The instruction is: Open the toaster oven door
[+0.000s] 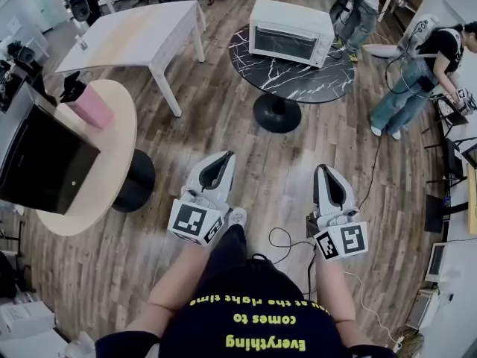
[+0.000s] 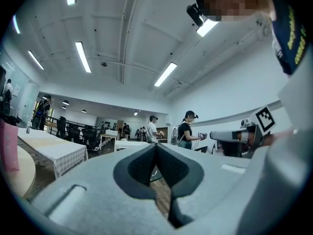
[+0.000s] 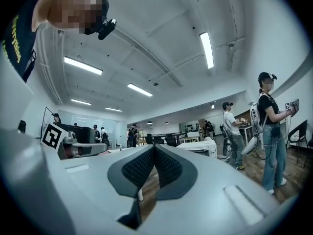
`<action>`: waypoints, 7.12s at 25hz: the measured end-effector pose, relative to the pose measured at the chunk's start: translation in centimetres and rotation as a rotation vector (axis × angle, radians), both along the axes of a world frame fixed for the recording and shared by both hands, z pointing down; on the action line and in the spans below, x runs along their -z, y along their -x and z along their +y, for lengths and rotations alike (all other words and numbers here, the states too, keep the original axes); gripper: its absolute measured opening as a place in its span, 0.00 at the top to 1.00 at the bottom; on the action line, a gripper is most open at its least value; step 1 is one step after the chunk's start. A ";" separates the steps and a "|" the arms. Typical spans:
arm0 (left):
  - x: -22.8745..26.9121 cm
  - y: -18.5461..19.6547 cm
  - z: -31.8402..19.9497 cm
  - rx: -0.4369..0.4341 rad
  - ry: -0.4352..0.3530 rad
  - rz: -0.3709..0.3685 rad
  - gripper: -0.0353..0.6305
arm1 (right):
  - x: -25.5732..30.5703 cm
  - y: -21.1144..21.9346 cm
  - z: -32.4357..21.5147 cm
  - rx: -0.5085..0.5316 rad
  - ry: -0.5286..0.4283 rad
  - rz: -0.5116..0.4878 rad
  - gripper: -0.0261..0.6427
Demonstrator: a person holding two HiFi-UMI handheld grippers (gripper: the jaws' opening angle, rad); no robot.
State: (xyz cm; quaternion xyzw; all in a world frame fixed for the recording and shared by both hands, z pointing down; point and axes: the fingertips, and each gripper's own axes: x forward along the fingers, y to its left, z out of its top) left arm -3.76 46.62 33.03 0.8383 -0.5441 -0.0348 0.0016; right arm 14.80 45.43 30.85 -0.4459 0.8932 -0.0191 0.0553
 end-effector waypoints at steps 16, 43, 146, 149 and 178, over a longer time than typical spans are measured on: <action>0.4 6.9 -17.3 -0.105 0.001 -0.004 0.95 | -0.1 6.7 -14.8 -0.113 0.023 -0.013 0.94; -1.5 2.9 -43.3 0.022 0.027 0.016 0.95 | -1.8 2.8 -44.0 0.017 0.062 0.000 0.94; -15.8 5.6 -71.7 0.037 0.412 -0.107 0.70 | -17.8 -1.7 -71.7 -0.320 0.484 0.145 0.66; -15.8 5.6 -71.6 0.043 0.404 -0.112 0.70 | -18.2 -1.5 -71.6 -0.314 0.509 0.145 0.65; -11.6 3.8 -67.3 -0.110 0.288 -0.095 0.94 | -23.0 -1.1 -61.5 -0.257 0.613 0.210 0.68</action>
